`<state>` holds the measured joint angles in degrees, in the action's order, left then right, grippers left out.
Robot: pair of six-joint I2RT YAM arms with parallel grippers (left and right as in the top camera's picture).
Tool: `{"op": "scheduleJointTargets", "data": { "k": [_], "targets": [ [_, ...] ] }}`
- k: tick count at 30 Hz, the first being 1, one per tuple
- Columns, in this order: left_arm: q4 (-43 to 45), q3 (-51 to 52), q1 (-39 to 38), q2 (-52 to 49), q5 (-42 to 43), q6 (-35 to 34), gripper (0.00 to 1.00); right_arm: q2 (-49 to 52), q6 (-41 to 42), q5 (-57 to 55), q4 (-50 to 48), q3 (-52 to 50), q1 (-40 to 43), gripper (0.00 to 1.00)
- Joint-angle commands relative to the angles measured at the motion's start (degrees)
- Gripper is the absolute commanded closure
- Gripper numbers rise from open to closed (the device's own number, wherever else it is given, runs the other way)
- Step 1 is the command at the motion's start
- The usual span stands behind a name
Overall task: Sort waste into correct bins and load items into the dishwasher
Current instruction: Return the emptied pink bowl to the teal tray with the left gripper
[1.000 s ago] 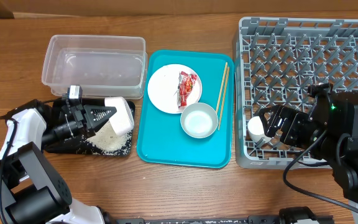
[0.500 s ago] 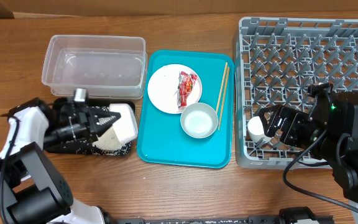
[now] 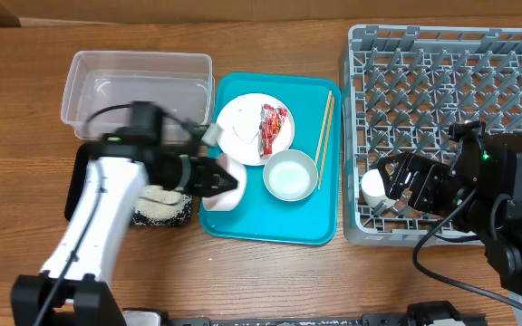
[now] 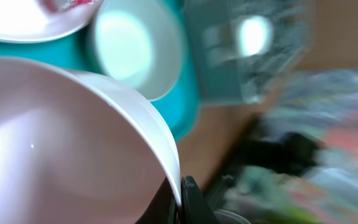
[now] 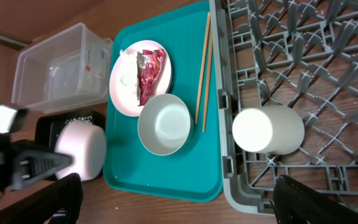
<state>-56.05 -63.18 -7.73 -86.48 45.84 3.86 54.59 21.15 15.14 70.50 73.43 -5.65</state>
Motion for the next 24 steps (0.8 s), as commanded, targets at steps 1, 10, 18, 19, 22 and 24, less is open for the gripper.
{"op": "scheduleJointTargets", "data": {
  "k": [1,10,18,19,22,24],
  "targets": [
    [2.99,-0.9,-10.58,1.07,-27.52,-19.39,0.96,-0.52,-0.15,-0.02,-0.33,0.85,0.11,0.01],
    [7.02,-0.9,-31.87,-1.64,-55.41,-31.69,0.95,-0.52,-0.17,-0.02,-0.31,0.85,0.11,0.0],
    [8.22,-0.9,-33.81,-2.25,-58.58,-33.24,0.77,-0.52,-0.17,-0.02,-0.35,0.85,0.11,0.0],
    [8.66,-0.9,-33.81,-2.25,-57.92,-33.2,0.71,-0.52,-0.17,-0.02,-0.37,0.85,0.11,0.0],
    [8.26,-1.92,-33.81,-2.21,-57.4,-32.2,0.63,-0.52,-0.17,-0.02,-0.37,0.85,0.11,0.0],
    [6.05,-5.22,-33.75,-2.21,-58.05,-30.77,0.6,-0.52,-0.2,-0.04,-0.35,0.85,0.11,0.0]
  ]
}}
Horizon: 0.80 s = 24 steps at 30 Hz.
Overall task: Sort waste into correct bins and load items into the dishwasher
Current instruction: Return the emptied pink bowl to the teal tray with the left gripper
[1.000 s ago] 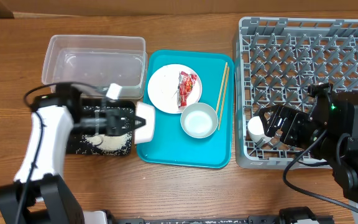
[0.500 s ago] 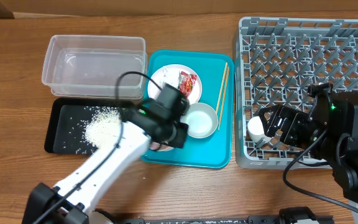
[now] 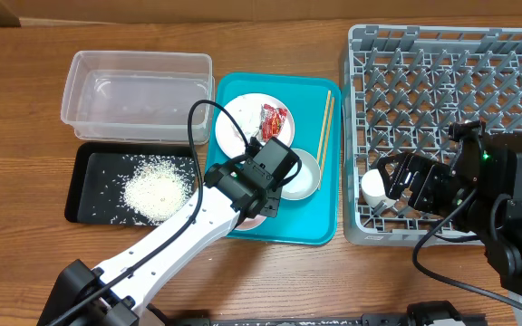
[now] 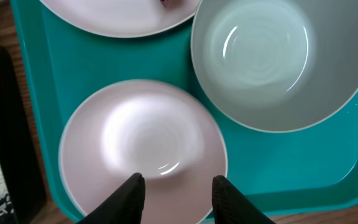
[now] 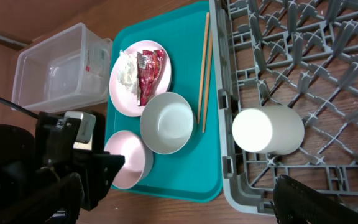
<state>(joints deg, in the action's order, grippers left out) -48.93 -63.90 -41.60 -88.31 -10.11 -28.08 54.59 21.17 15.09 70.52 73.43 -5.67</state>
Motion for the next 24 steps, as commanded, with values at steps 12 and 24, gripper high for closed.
{"op": "scheduleJointTargets", "data": {
  "k": [12,24],
  "targets": [
    [8.09,-15.02,8.83,-5.46,-2.58,11.41,0.46,-0.52,-0.2,0.02,-0.11,0.83,0.13,0.0],
    [15.63,-15.02,10.43,-24.0,5.66,11.85,0.38,-0.52,-0.2,0.02,0.31,0.83,0.13,0.0]
  ]
}}
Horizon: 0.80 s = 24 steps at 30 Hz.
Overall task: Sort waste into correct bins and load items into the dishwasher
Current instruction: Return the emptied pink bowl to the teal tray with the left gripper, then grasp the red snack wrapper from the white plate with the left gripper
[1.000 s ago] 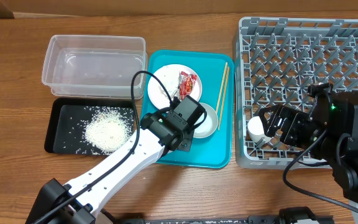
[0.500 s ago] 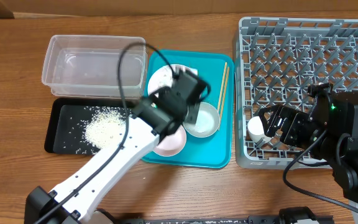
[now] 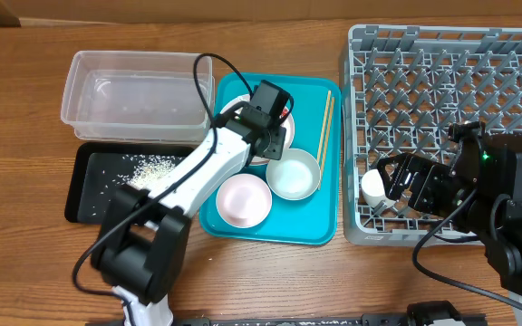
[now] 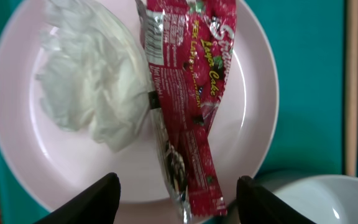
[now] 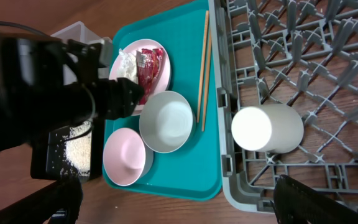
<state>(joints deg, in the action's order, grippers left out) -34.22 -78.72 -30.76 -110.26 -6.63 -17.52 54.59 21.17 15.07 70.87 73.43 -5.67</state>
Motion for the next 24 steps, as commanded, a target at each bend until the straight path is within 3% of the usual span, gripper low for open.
{"op": "scheduleJointTargets", "data": {
  "k": [1,4,8,17,24],
  "targets": [
    [1.33,-0.2,-0.42,-3.02,2.78,1.29,0.38,-0.52,-0.2,0.04,-0.04,0.83,0.13,0.0],
    [1.99,-0.2,-0.42,-5.07,3.63,1.25,0.52,-0.52,-0.2,0.04,-0.04,0.85,0.13,0.0],
    [1.29,-0.68,-0.31,-5.03,3.72,1.22,0.95,-0.52,-0.2,0.04,-0.04,0.85,0.13,0.0],
    [-14.71,-13.33,2.54,1.29,2.6,1.25,0.96,-0.52,-0.2,0.04,-0.07,0.85,0.13,0.0],
    [-23.74,-20.11,9.53,6.54,1.68,-0.35,0.96,-0.52,-0.2,0.04,-0.04,0.85,0.13,0.0]
  ]
}}
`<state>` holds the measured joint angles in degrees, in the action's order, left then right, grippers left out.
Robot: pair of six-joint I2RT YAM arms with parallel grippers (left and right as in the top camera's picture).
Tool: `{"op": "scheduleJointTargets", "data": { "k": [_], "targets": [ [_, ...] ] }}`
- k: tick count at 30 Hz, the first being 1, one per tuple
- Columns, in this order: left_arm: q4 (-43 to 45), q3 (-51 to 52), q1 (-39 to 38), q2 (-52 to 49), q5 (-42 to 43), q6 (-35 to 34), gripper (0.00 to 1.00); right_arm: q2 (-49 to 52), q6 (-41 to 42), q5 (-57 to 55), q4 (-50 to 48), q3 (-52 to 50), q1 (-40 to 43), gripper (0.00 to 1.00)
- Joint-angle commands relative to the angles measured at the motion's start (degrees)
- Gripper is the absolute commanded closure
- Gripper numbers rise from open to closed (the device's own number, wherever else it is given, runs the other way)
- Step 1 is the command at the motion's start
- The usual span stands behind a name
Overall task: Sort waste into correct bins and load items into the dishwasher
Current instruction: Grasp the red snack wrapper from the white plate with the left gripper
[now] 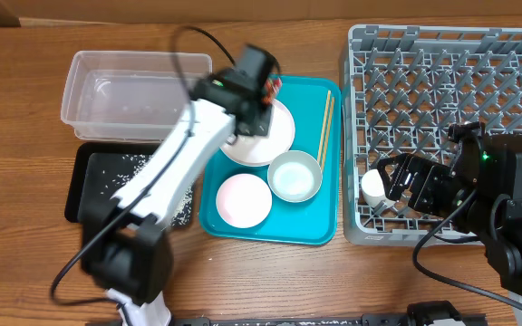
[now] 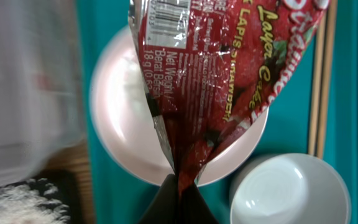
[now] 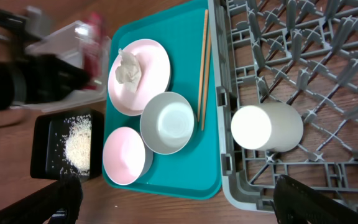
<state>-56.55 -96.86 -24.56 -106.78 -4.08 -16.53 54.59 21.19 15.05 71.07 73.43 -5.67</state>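
Note:
My left gripper (image 2: pixel 179 188) is shut on the lower end of a red snack wrapper (image 2: pixel 224 74), which hangs lifted above the pink plate (image 2: pixel 114 127). From overhead, that gripper (image 1: pixel 259 83) is over the teal tray's (image 1: pixel 326 226) back left corner, by the clear bin (image 1: pixel 134 95). A crumpled white tissue (image 3: pixel 126 65) lies on the plate (image 3: pixel 148 78). A white bowl (image 1: pixel 294 175), a pink bowl (image 1: pixel 244 200) and chopsticks (image 1: pixel 324 127) lie on the tray. My right gripper (image 3: pixel 179 204) is open, above a white cup (image 3: pixel 266 127) lying in the grey dish rack (image 1: pixel 515 54).
A black tray (image 1: pixel 89 181) holding loose rice (image 3: pixel 78 146) sits in front of the clear bin, left of the teal tray. The dish rack fills the right side. Bare wooden table (image 1: pixel 25 226) surrounds them.
My left gripper was open over the plate with the wrapper lying on it. Now it is shut on the wrapper and holds it off the plate, nearer the clear bin. The tissue stays.
First my left gripper held the pink bowl at the black tray's edge. Then the bowl stood on the teal tray, rice lay in the black tray, and the gripper was open. It was then open over the plate, and now holds the wrapper. The right arm stayed still.

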Motion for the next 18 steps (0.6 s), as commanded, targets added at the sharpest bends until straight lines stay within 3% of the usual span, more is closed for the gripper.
{"op": "scheduleJointTargets", "data": {
  "k": [1,8,18],
  "targets": [
    [-1.9,-1.97,4.94,3.54,-1.01,-1.79,0.96,-0.52,-0.22,0.07,-0.24,0.85,0.13,0.0],
    [-3.3,-1.75,16.06,0.79,2.16,-2.97,0.96,-0.52,-0.2,0.07,-0.26,0.83,0.13,0.0],
    [-3.72,-1.75,18.6,-5.88,2.64,-1.22,0.96,-0.52,-0.2,0.07,-0.26,0.85,0.13,0.0]
  ]
}}
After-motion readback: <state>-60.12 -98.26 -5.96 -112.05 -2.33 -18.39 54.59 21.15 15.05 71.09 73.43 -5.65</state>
